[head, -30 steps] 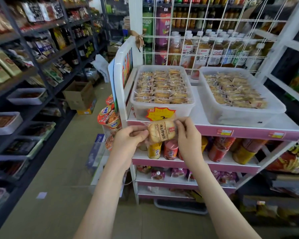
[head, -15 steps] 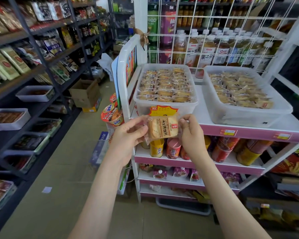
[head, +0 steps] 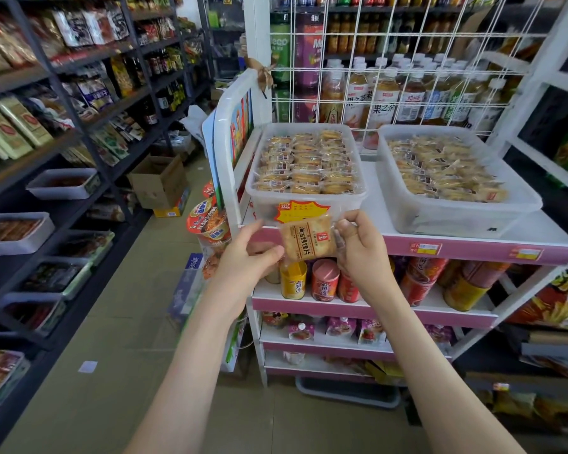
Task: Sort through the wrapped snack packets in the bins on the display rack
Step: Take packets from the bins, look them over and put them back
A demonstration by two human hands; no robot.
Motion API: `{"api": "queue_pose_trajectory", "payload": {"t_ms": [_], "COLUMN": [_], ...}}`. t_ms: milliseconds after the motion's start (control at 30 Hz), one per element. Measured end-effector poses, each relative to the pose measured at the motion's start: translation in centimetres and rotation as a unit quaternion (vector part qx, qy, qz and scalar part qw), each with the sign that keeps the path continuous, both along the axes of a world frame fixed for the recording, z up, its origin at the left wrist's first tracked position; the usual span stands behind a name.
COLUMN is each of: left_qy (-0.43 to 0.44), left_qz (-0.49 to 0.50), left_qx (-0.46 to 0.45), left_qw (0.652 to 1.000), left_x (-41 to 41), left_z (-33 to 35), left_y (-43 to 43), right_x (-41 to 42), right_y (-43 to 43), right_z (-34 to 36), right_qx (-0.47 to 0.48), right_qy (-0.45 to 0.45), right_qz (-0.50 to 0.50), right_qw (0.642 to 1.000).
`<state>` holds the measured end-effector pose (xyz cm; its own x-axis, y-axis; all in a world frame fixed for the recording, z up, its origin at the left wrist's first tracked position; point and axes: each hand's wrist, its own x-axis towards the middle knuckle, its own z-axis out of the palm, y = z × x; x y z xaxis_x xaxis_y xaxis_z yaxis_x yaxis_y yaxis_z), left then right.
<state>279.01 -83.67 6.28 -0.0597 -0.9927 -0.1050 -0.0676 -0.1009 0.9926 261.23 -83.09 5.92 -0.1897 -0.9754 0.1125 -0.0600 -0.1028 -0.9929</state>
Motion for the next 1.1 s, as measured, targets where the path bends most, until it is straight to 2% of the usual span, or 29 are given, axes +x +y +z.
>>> {"api": "queue_pose_trajectory", "payload": {"t_ms": [100, 200, 267, 333, 433, 533, 600, 667, 867, 1100], "left_qy": [0.007, 0.058, 0.13, 0.211, 0.318, 0.376, 0.369, 0.345, 0.261, 0.254], "left_qz": [-0.074, -0.117, -0.116, -0.1, -0.073, -0.057, -0.056, -0.06, -0.058, -0.065], "left_qx": [0.006, 0.012, 0.009, 0.012, 0.022, 0.032, 0.032, 0.028, 0.024, 0.034], "left_qw": [0.997, 0.991, 0.985, 0.972, 0.945, 0.924, 0.927, 0.936, 0.963, 0.965], "left_x": [-0.6, -1.9, -2.4, -2.4, -1.6, -0.8, -0.5, -0.4, 0.1, 0.6], "left_z": [0.3, 0.7, 0.9, 1.1, 1.4, 1.6, 1.8, 1.9, 1.5, 0.9], "left_y": [0.5, 1.3, 1.7, 2.0, 2.1, 2.1, 2.1, 1.9, 1.1, 0.8], "right_x": [0.5, 1.9, 2.6, 2.8, 2.3, 1.6, 1.3, 1.2, 1.2, 1.5], "right_y": [0.7, 1.9, 2.4, 2.5, 2.3, 1.7, 1.5, 1.5, 1.8, 1.5], "right_z": [0.8, 2.0, 2.4, 2.5, 3.0, 2.7, 2.3, 2.2, 2.2, 1.3], "right_qx": [-0.031, -0.076, -0.096, -0.105, -0.099, -0.076, -0.048, -0.038, -0.034, -0.044], "right_qy": [0.062, 0.115, 0.093, 0.014, -0.088, -0.034, 0.016, 0.029, 0.006, -0.022], "right_qz": [0.001, 0.069, 0.157, 0.2, 0.118, 0.07, 0.103, 0.114, 0.104, 0.053], "right_qw": [0.998, 0.988, 0.979, 0.974, 0.984, 0.994, 0.993, 0.992, 0.994, 0.997]}}
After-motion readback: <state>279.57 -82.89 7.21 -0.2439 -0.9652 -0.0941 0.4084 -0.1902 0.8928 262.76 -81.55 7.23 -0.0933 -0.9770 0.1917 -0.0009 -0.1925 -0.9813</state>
